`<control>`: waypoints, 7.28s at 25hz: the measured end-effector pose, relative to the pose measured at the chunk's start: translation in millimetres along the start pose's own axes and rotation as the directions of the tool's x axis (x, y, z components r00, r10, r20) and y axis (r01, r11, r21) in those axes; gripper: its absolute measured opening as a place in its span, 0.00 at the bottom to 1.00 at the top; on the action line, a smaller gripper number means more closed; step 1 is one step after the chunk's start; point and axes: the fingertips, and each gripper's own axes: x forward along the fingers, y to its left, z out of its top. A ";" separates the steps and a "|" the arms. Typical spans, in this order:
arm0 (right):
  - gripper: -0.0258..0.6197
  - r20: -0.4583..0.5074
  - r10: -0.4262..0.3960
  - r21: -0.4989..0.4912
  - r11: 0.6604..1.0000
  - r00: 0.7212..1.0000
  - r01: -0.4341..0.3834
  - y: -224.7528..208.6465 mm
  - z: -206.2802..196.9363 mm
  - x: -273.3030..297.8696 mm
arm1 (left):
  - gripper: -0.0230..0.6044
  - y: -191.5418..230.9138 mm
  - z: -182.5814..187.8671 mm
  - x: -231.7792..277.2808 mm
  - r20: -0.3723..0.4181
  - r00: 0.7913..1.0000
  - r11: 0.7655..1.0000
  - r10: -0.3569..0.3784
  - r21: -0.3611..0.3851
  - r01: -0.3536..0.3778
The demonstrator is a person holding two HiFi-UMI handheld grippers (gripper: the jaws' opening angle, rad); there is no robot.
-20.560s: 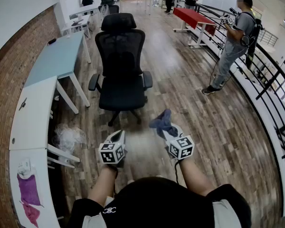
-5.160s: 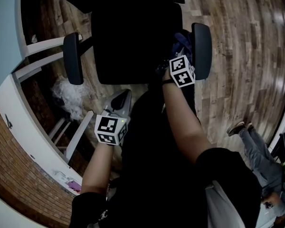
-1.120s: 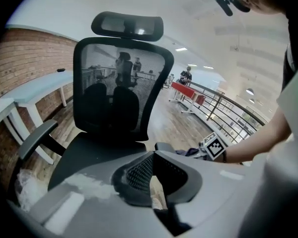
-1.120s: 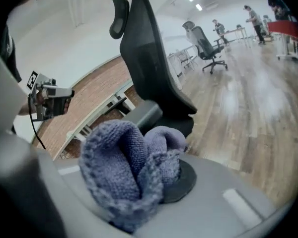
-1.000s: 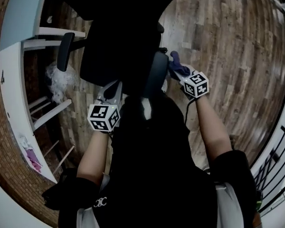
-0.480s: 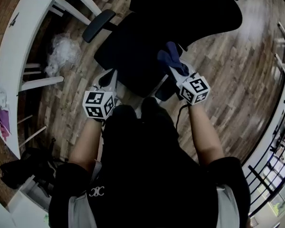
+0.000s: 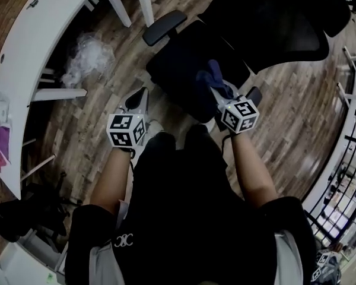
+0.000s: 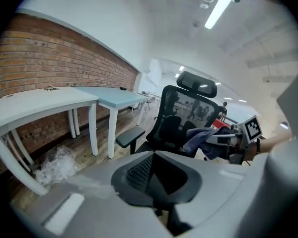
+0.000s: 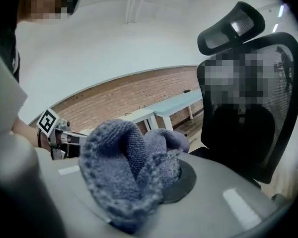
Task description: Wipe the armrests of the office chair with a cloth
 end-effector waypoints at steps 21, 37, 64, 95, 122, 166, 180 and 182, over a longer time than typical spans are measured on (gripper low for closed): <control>0.11 -0.130 -0.006 -0.117 0.993 0.991 -0.009 20.1 -30.8 152.8 | 0.05 81.8 27.6 16.7 -0.116 0.980 0.986 -0.165 0.021 0.168; 0.11 -0.273 0.026 -0.327 0.938 0.962 -0.119 -120.1 -74.3 318.0 | 0.05 100.3 65.5 176.9 -0.297 0.940 0.977 -0.167 0.074 0.198; 0.11 -0.418 0.093 -0.382 0.885 0.904 -0.267 -151.1 -120.3 416.0 | 0.05 114.1 52.9 225.1 -0.402 0.903 0.956 -0.155 0.169 0.239; 0.11 -0.330 -0.237 -0.342 0.932 0.914 0.118 -216.4 -33.7 342.0 | 0.05 106.2 97.2 187.0 -0.233 0.969 0.993 -0.084 0.061 0.101; 0.11 -0.589 0.244 -0.539 0.592 0.770 -0.600 36.7 -66.2 343.2 | 0.05 137.6 75.4 136.4 -0.155 0.988 0.995 0.014 -0.095 -0.029; 0.11 -0.451 -0.092 -0.282 0.959 0.888 -0.044 -143.2 17.1 384.5 | 0.05 165.1 65.8 128.1 -0.169 0.986 0.992 0.008 -0.124 -0.029; 0.11 -0.505 0.169 -0.147 0.949 0.846 -0.278 -9.1 -42.5 365.6 | 0.05 158.4 78.6 144.7 -0.174 0.985 0.995 0.003 -0.101 -0.021; 0.11 -0.515 0.178 -0.142 0.947 0.838 -0.289 -8.9 -44.5 365.7 | 0.05 159.1 81.9 146.9 -0.172 0.985 0.994 0.005 -0.103 -0.023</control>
